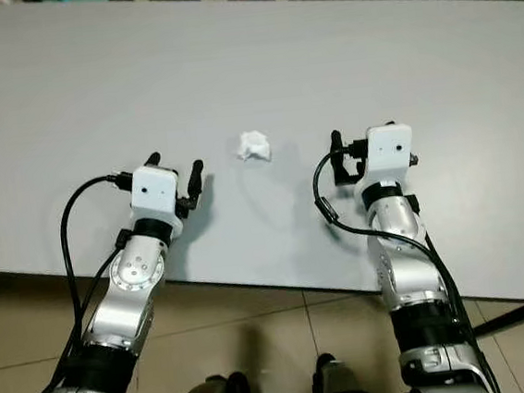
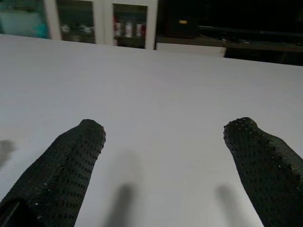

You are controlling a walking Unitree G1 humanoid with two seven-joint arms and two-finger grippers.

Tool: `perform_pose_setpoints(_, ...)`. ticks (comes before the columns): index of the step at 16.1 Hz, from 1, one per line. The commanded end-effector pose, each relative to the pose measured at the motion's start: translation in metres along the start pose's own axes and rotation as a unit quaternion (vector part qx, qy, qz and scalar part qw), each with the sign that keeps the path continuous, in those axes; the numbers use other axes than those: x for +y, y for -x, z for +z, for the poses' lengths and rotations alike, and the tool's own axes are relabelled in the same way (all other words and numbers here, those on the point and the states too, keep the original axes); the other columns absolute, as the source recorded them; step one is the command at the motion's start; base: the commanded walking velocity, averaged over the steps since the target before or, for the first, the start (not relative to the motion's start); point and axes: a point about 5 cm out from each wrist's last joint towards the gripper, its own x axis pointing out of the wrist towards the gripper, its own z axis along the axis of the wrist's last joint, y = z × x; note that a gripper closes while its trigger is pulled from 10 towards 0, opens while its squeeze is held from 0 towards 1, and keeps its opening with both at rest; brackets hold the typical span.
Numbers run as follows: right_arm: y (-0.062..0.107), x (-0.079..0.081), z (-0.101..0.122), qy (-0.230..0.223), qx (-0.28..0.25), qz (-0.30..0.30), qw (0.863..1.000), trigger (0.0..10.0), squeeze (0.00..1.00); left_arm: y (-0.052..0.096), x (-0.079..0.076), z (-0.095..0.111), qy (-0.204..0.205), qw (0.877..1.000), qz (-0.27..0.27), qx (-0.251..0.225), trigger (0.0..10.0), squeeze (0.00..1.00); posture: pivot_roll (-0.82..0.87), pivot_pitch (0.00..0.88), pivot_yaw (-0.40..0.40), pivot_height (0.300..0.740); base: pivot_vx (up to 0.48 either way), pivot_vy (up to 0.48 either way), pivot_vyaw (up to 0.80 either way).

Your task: Picking trash to rubbish bin

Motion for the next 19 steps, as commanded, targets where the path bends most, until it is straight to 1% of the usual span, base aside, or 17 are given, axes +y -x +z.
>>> perform_pose_setpoints(1, -0.002, -0.006, 0.002, 0.002, 0.009, 0.014, 1.000, 10.0, 0.00, 0.001, 0.001, 0.009, 0.009, 1.000, -0.009, -0.024, 10.0, 0.00, -0.02, 0.228, 0.024, 0.740, 0.000, 0.000, 0.00)
perform_pose_setpoints(2, -0.002, -0.007, 0.002, 0.001, 0.013, 0.022, 1.000, 10.0, 0.00, 0.000, 0.004, 0.012, 0.013, 0.999, -0.008, -0.028, 10.0, 0.00, -0.02, 0.226, 0.024, 0.740, 0.000, 0.000, 0.00)
perform_pose_setpoints(3, -0.003, -0.008, 0.004, -0.018, 0.017, 0.054, 0.998, 10.0, 0.00, -0.003, 0.007, 0.016, 0.025, 0.999, -0.020, -0.035, 10.0, 0.00, -0.03, 0.224, 0.024, 0.740, 0.000, 0.000, 0.00)
perform_pose_setpoints(4, -0.003, -0.006, 0.006, -0.026, 0.020, 0.090, 0.995, 10.0, 0.00, -0.006, 0.007, 0.018, 0.036, 0.998, -0.039, -0.037, 10.0, 0.00, -0.03, 0.221, 0.023, 0.740, 0.000, 0.000, 0.00)
perform_pose_setpoints(5, -0.002, -0.004, 0.006, -0.028, 0.025, 0.112, 0.993, 10.0, 0.00, -0.007, 0.005, 0.018, 0.039, 0.997, -0.060, -0.036, 10.0, 0.00, -0.03, 0.220, 0.023, 0.740, 0.000, 0.000, 0.00)
perform_pose_setpoints(6, -0.001, -0.005, 0.007, -0.039, 0.029, 0.120, 0.992, 10.0, 0.00, -0.010, 0.002, 0.016, 0.039, 0.994, -0.096, -0.030, 10.0, 0.00, -0.04, 0.218, 0.026, 0.740, 0.000, 0.000, 0.00)
perform_pose_setpoints(7, 0.000, -0.005, 0.006, -0.049, 0.034, 0.128, 0.990, 10.0, 0.00, -0.012, -0.001, 0.014, 0.051, 0.992, -0.114, -0.022, 10.0, 0.00, -0.04, 0.216, 0.027, 0.740, 0.000, 0.000, 0.00)
perform_pose_setpoints(10, 0.010, 0.005, 0.004, -0.067, 0.048, 0.180, 0.980, 10.0, 0.00, -0.016, -0.011, 0.002, 0.073, 0.980, -0.185, 0.012, 10.0, 0.00, -0.05, 0.227, 0.032, 0.740, 0.000, 0.000, 0.00)
perform_pose_setpoints(11, 0.015, 0.009, 0.004, -0.068, 0.052, 0.202, 0.976, 10.0, 0.00, -0.020, -0.014, 0.000, 0.063, 0.976, -0.206, 0.017, 10.0, 0.00, -0.06, 0.236, 0.034, 0.740, 0.000, 0.000, 0.00)
perform_pose_setpoints(12, 0.019, 0.013, 0.004, -0.066, 0.055, 0.216, 0.973, 10.0, 0.00, -0.023, -0.016, 0.000, 0.044, 0.975, -0.217, 0.017, 10.0, 0.00, -0.06, 0.247, 0.037, 0.740, 0.000, 0.000, 0.00)
perform_pose_setpoints(13, 0.023, 0.015, 0.003, -0.068, 0.059, 0.222, 0.971, 10.0, 0.00, -0.027, -0.018, 0.001, 0.041, 0.974, -0.220, 0.017, 10.0, 0.00, -0.07, 0.255, 0.039, 0.740, 0.000, 0.000, 0.00)
perform_pose_setpoints(15, 0.031, 0.021, 0.005, -0.077, 0.061, 0.234, 0.967, 10.0, 0.00, -0.036, -0.018, 0.005, 0.033, 0.978, -0.207, 0.011, 10.0, 0.00, -0.08, 0.279, 0.045, 0.740, 0.000, 0.000, 0.00)
perform_pose_setpoints(16, 0.036, 0.024, 0.006, -0.083, 0.061, 0.237, 0.966, 10.0, 0.00, -0.040, -0.020, 0.011, 0.037, 0.978, -0.204, -0.003, 10.0, 0.00, -0.09, 0.289, 0.045, 0.740, 0.000, 0.000, 0.00)
perform_pose_setpoints(17, 0.039, 0.026, 0.007, -0.089, 0.062, 0.237, 0.965, 10.0, 0.00, -0.046, -0.019, 0.018, 0.028, 0.980, -0.196, -0.015, 10.0, 0.00, -0.09, 0.306, 0.046, 0.740, 0.000, 0.000, 0.00)
perform_pose_setpoints(19, 0.044, 0.029, 0.010, -0.096, 0.060, 0.241, 0.964, 10.0, 0.00, -0.054, -0.018, 0.029, 0.025, 0.981, -0.188, -0.035, 10.0, 0.00, -0.09, 0.327, 0.048, 0.740, 0.000, 0.000, 0.00)
